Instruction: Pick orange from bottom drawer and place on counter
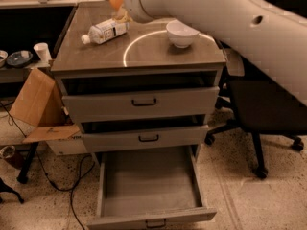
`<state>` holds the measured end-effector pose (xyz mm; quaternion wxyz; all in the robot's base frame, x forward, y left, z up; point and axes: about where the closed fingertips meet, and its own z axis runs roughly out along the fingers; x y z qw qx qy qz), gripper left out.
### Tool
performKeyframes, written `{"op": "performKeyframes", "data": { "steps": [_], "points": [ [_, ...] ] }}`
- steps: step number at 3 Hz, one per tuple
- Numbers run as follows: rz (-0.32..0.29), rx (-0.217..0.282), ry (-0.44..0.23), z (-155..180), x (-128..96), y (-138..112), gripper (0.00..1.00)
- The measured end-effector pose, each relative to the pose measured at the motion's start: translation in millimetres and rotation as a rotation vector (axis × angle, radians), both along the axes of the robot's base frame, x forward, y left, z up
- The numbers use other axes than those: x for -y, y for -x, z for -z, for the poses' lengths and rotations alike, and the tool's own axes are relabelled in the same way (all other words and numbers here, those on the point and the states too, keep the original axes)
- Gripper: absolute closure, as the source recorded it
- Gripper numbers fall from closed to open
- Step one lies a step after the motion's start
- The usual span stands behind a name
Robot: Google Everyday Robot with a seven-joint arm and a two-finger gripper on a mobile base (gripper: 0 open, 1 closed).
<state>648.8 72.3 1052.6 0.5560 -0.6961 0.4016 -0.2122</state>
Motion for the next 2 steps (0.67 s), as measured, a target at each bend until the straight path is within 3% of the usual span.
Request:
{"op": "performKeyframes", "data": {
  "steps": [1,2],
  "points": [
    [-0.067,-0.003,-0.025,15,-23,-42,1.00],
    [-0.112,-0.041,-0.036,38,-40,-80,1.00]
  ]
}}
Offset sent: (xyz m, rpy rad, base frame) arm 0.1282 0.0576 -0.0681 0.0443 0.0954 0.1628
